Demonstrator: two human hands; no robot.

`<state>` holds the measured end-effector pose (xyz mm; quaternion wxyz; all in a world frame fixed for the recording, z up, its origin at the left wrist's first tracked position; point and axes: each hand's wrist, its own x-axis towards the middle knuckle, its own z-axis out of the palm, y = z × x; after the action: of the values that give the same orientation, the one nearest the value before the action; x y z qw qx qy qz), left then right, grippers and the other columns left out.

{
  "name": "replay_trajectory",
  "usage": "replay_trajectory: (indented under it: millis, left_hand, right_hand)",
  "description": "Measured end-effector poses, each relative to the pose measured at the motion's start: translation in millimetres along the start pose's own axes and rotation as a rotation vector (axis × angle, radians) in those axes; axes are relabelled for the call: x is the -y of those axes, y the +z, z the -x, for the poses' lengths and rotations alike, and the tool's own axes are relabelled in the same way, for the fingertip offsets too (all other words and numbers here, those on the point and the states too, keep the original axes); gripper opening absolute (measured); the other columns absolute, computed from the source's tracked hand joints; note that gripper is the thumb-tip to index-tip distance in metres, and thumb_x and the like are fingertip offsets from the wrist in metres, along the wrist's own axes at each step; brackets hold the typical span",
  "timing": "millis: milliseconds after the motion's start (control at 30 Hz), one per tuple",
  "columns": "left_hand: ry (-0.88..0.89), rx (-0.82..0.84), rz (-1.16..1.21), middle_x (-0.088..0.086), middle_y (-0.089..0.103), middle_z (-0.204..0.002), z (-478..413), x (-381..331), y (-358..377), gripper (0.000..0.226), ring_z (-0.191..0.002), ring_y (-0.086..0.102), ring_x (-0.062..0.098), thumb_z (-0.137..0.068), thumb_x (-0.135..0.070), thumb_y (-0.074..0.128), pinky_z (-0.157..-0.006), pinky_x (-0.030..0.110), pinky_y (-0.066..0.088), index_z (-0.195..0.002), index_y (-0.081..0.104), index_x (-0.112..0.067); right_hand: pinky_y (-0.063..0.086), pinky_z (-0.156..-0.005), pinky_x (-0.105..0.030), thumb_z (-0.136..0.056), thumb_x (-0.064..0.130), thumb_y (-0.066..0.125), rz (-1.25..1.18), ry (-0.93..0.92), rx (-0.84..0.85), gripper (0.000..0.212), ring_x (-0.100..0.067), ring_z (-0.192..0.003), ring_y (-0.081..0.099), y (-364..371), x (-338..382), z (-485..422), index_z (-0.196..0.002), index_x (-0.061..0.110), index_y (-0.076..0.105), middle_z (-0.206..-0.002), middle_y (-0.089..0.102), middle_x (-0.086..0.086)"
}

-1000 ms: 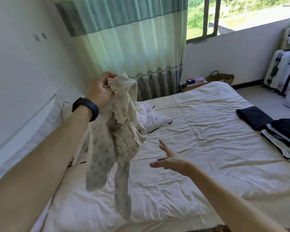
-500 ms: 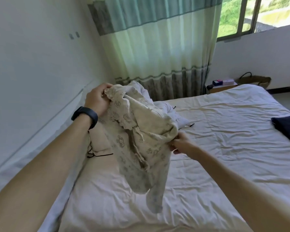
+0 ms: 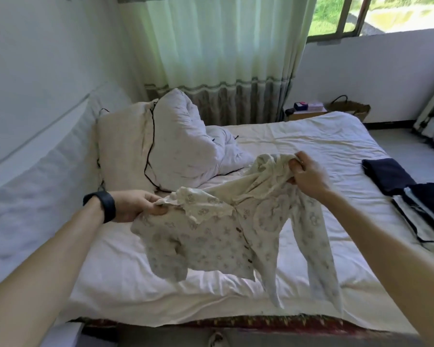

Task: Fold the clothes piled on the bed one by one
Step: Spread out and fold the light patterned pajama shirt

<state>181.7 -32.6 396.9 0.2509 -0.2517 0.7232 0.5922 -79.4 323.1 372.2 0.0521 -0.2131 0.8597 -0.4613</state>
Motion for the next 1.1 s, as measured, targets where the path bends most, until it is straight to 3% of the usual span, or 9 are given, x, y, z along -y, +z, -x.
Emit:
replay_trajectory:
  millis: [100, 167, 233, 400, 567, 667, 767, 933, 1100]
  left_hand:
    - [0.061, 0.072, 0.237, 0.017, 0.068, -0.110, -11.7, 24.4, 22.2, 0.068, -0.097, 0.070, 0.024, -0.060, -0.018, 0.094, -0.080, 0.034, 0.059, -0.116, 0.062, 0.001]
    - [0.108, 0.004, 0.280, 0.011, 0.060, -0.087, -13.3, 29.8, 34.9, 0.034, -0.079, 0.065, 0.020, -0.066, -0.004, 0.081, -0.075, 0.034, 0.055, -0.089, 0.056, -0.005]
    - [0.169, -0.099, 0.286, 0.001, 0.041, -0.070, -12.3, 30.7, 41.1, 0.037, -0.067, 0.046, 0.016, -0.065, 0.002, 0.072, -0.069, 0.031, 0.041, -0.064, 0.042, -0.019]
    - [0.404, -0.195, 0.573, -0.001, 0.040, -0.066, 4.7, 21.1, 40.9, 0.032, -0.059, 0.043, 0.015, -0.066, 0.000, 0.062, -0.050, 0.023, 0.040, -0.065, 0.038, -0.020]
    - [0.261, -0.881, -0.342, 0.005, 0.063, -0.085, -3.8, 26.1, 53.8, 0.022, -0.079, 0.057, 0.025, -0.084, -0.003, 0.066, -0.067, 0.036, 0.049, -0.099, 0.061, -0.017]
    - [0.313, -1.077, -0.509, -0.002, 0.065, -0.078, 2.8, 36.9, 56.7, 0.012, -0.076, 0.057, 0.023, -0.088, -0.012, 0.069, -0.061, 0.033, 0.038, -0.086, 0.071, -0.024]
    - [0.313, -1.018, -0.522, -0.002, 0.065, -0.070, 12.9, 60.0, 47.4, 0.016, -0.074, 0.060, 0.024, -0.087, -0.026, 0.073, -0.061, 0.032, 0.039, -0.071, 0.070, -0.026]
    - [0.338, -0.724, 0.034, 0.013, 0.076, -0.100, 12.0, 73.5, 27.3, 0.036, -0.089, 0.068, 0.024, -0.071, -0.044, 0.082, -0.084, 0.047, 0.056, -0.098, 0.079, -0.020]
    - [0.300, -0.621, 0.087, 0.006, 0.077, -0.091, -20.9, 42.2, -17.2, 0.036, -0.081, 0.072, 0.017, -0.056, -0.041, 0.084, -0.068, 0.024, 0.058, -0.088, 0.081, -0.026]
  right_hand:
    - [0.054, -0.086, -0.053, -0.107, 0.030, 0.043, 0.036, -0.010, 0.006, 0.020, -0.033, -0.093, 0.064, 0.3, -10.7, 13.6, -0.106, 0.019, 0.059, -0.098, 0.064, -0.009]
    - [0.051, -0.075, -0.044, -0.107, 0.031, 0.043, 0.065, -0.032, -0.010, 0.017, -0.030, -0.088, 0.061, -2.4, -15.8, 19.5, -0.103, 0.024, 0.058, -0.091, 0.063, -0.003]
    - [0.043, -0.064, -0.033, -0.107, 0.030, 0.043, 0.080, -0.071, -0.027, 0.015, -0.020, -0.079, 0.058, -4.6, -19.8, 24.6, -0.098, 0.029, 0.056, -0.085, 0.060, 0.006]
    - [0.040, -0.060, -0.026, -0.107, 0.026, 0.044, 0.060, -0.143, -0.125, 0.015, -0.002, -0.072, 0.053, -10.3, -19.1, 38.3, -0.097, 0.031, 0.054, -0.080, 0.059, 0.014]
    - [0.047, -0.064, -0.045, -0.105, 0.020, 0.046, 0.176, -0.179, -0.041, 0.014, -0.036, -0.072, 0.062, -11.8, -22.5, 50.7, -0.097, 0.013, 0.056, -0.075, 0.061, -0.009]
    - [0.038, -0.059, -0.042, -0.105, 0.023, 0.047, 0.339, -0.239, -0.072, 0.011, -0.035, -0.069, 0.056, -11.0, -31.0, 60.7, -0.102, 0.016, 0.055, -0.069, 0.054, -0.003]
    - [0.034, -0.055, -0.040, -0.103, 0.020, 0.050, 0.400, -0.316, -0.140, 0.005, -0.038, -0.065, 0.056, -14.7, -41.6, 70.1, -0.100, 0.017, 0.052, -0.067, 0.051, -0.004]
    - [0.031, -0.054, -0.036, -0.101, 0.034, 0.042, 0.444, -0.355, -0.195, 0.014, -0.038, -0.059, 0.058, -10.5, -51.6, 68.8, -0.098, 0.023, 0.051, -0.066, 0.060, -0.010]
    - [0.033, -0.058, -0.038, -0.104, 0.033, 0.050, 0.454, -0.235, -0.145, 0.011, -0.040, -0.070, 0.061, 11.6, -51.8, 28.1, -0.096, 0.026, 0.051, -0.076, 0.065, -0.012]
